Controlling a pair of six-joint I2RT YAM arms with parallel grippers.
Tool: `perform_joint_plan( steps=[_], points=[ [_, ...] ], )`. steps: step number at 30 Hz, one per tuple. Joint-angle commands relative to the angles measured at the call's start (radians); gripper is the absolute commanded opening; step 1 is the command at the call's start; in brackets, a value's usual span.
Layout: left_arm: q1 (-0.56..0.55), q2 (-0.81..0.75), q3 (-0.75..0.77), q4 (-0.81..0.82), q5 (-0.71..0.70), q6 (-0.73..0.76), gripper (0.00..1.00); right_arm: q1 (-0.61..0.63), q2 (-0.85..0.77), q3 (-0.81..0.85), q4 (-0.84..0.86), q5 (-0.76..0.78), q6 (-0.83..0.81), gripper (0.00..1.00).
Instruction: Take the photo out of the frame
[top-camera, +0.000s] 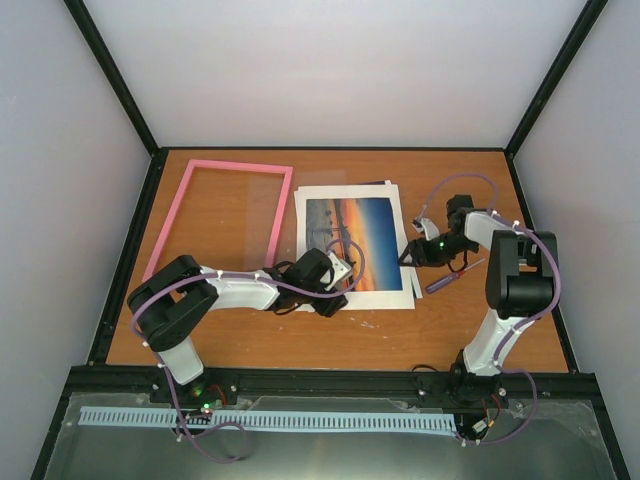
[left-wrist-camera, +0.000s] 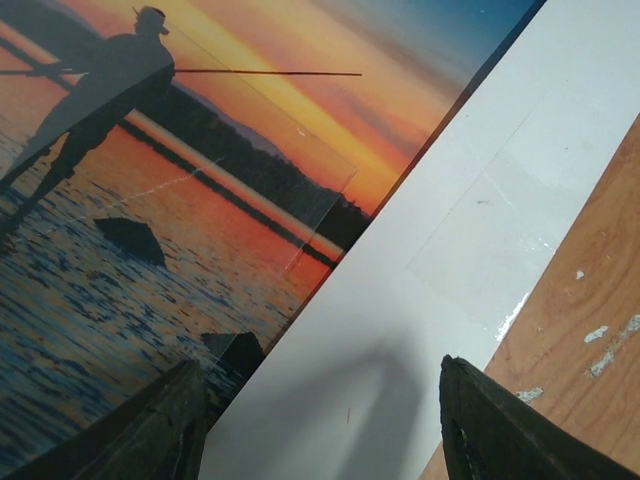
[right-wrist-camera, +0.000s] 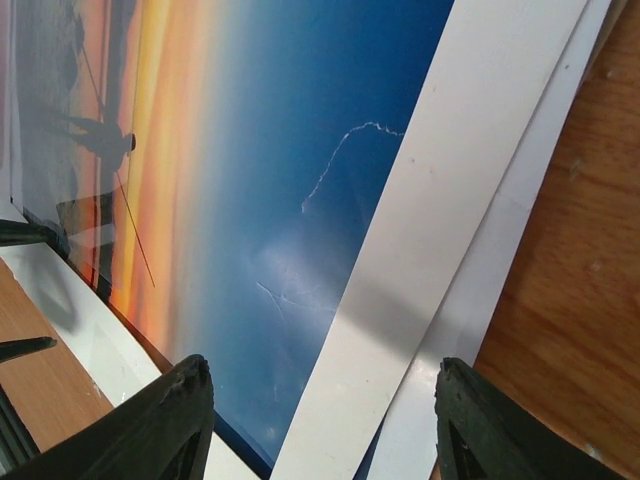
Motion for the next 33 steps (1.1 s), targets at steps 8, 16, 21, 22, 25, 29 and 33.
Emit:
perform_joint_plan(
  steps=[8,16,21,22,25,29,33],
  points=[
    [-0.013,0.035,-0.008,0.003,0.007,-0.011,0.63,0.004,0.090,0.015,-0.031,-0.050,-0.019,0.60],
    [-0.013,0.046,-0.011,0.010,0.015,-0.013,0.63,0.004,0.125,0.048,-0.095,-0.213,-0.056,0.60],
    [-0.013,0.048,-0.010,0.013,0.018,-0.013,0.63,0.004,0.117,0.060,-0.112,-0.269,-0.073,0.60],
    [-0.013,0.048,-0.011,0.013,0.018,-0.013,0.63,0.004,0.115,0.061,-0.113,-0.274,-0.075,0.60],
    [-0.013,0.046,-0.011,0.016,0.023,-0.013,0.63,0.004,0.108,0.062,-0.114,-0.286,-0.079,0.60],
    [-0.020,0.020,-0.014,0.029,0.010,-0.011,0.64,0.004,0.099,0.063,-0.115,-0.300,-0.082,0.60],
    [-0.081,-0.040,-0.008,0.041,-0.085,0.031,0.66,0.004,0.103,0.066,-0.114,-0.307,-0.085,0.60]
  ],
)
